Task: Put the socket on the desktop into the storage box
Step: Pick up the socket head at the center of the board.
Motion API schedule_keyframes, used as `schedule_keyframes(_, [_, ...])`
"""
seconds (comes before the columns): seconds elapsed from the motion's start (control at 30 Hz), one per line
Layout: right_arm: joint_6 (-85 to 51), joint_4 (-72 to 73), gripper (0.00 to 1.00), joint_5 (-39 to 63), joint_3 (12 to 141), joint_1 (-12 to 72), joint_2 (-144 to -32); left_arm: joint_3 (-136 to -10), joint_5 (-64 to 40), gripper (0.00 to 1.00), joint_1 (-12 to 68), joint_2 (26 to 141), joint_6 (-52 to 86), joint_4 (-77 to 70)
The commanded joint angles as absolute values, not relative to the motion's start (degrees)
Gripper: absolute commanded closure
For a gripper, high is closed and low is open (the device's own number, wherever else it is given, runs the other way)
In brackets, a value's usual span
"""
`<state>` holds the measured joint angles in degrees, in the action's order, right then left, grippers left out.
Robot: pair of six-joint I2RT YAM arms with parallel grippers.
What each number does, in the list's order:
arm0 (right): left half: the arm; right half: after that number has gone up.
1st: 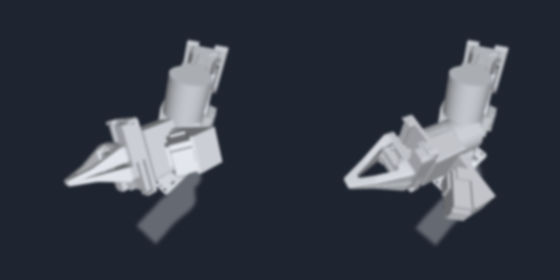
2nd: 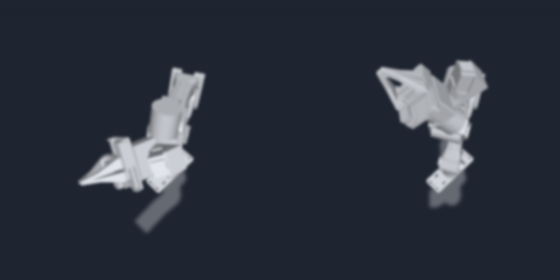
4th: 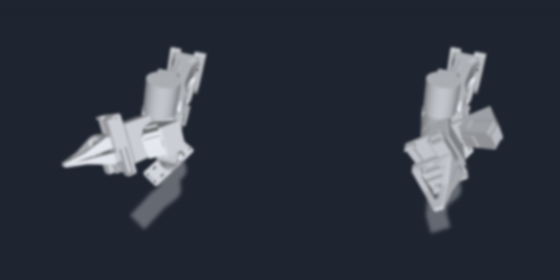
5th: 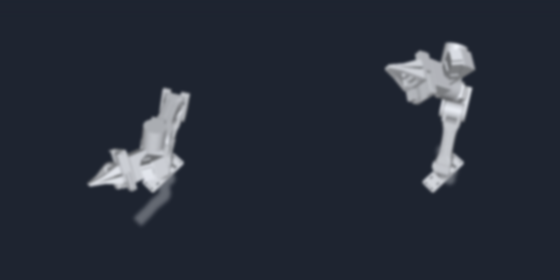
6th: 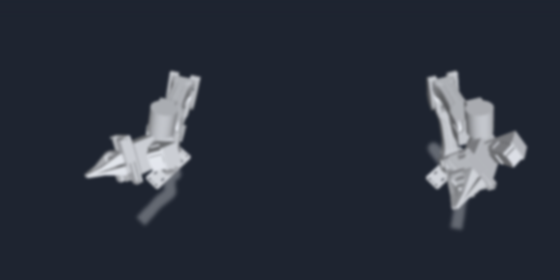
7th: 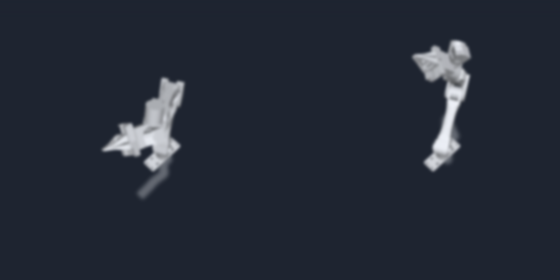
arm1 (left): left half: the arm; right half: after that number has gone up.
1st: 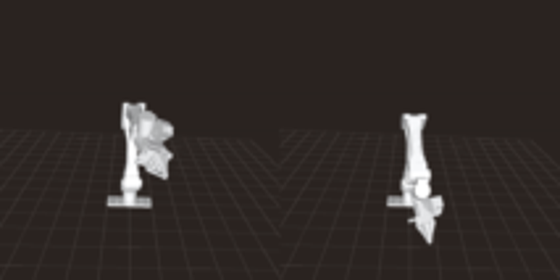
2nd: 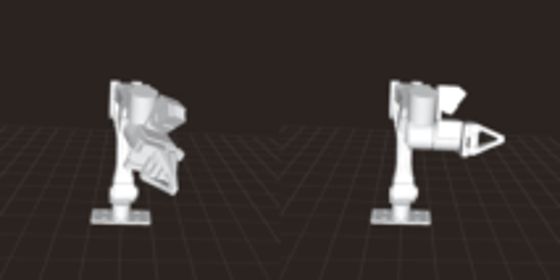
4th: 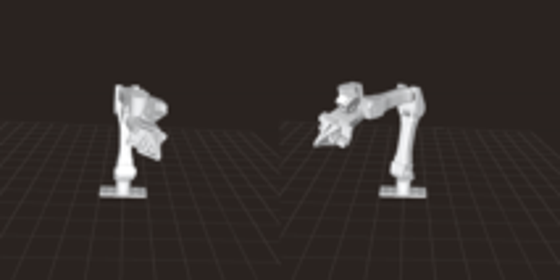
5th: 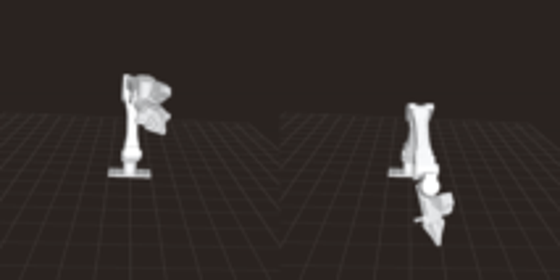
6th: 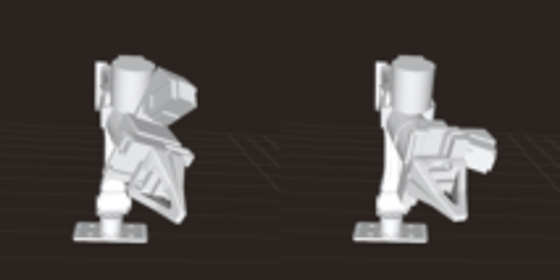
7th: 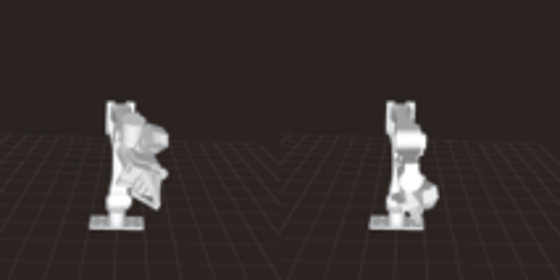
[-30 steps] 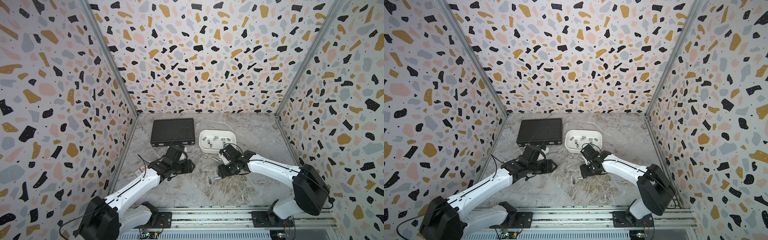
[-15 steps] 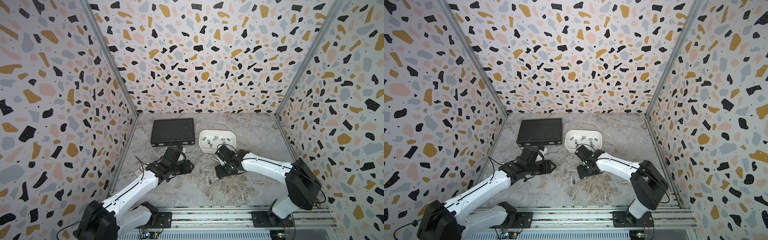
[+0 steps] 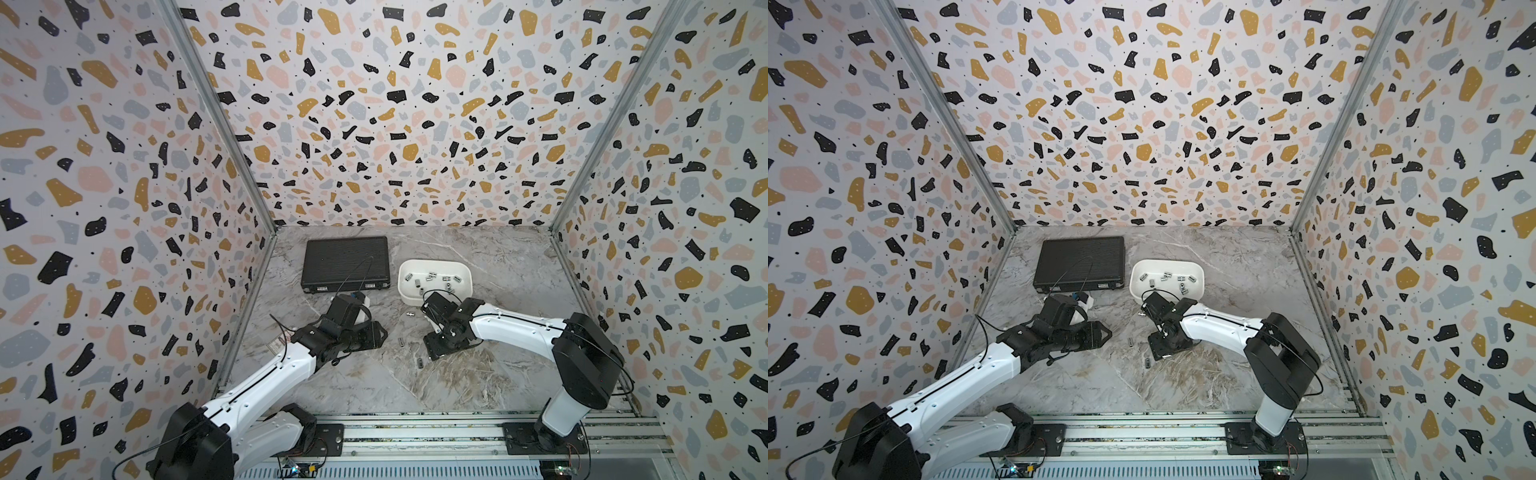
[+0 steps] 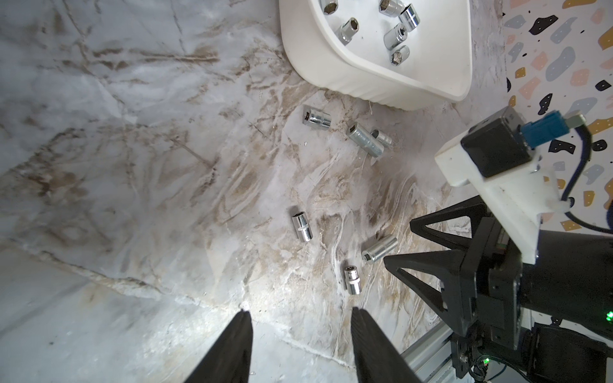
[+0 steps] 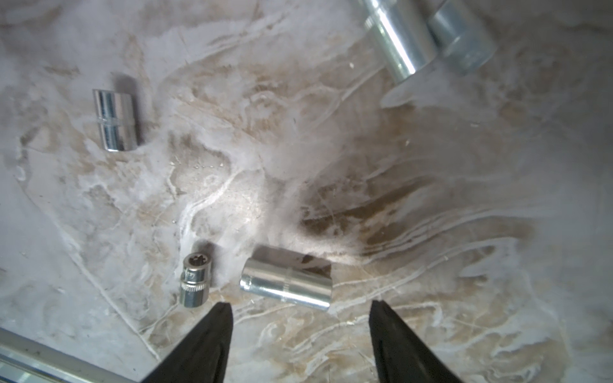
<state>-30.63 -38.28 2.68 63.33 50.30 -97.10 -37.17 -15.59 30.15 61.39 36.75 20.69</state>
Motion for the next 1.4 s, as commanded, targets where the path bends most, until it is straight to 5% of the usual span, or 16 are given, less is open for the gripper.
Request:
schedule_keyframes(0.0, [-30.41,-40.51,0.29,3.22,65.58,50.89,-97.78,-36.3,-15.83,0.48,29.88,60.35,36.86,19.68])
schedule_keyframes(0.73, [-31.2,-43.88,0.31,2.2,69.25,51.36,-105.2,-36.38,-15.38,0.48,29.72,60.46,36.57,19.7])
schedule_keyframes(1.17, [-30.94,-43.85,0.53,2.46,69.4,51.36,-105.47,-36.74,-15.21,0.48,29.53,61.0,36.39,19.7])
schedule_keyframes(1.37, [-31.03,-43.88,0.55,1.46,68.87,51.41,-104.21,-36.56,-15.21,0.48,29.53,61.09,36.43,19.65])
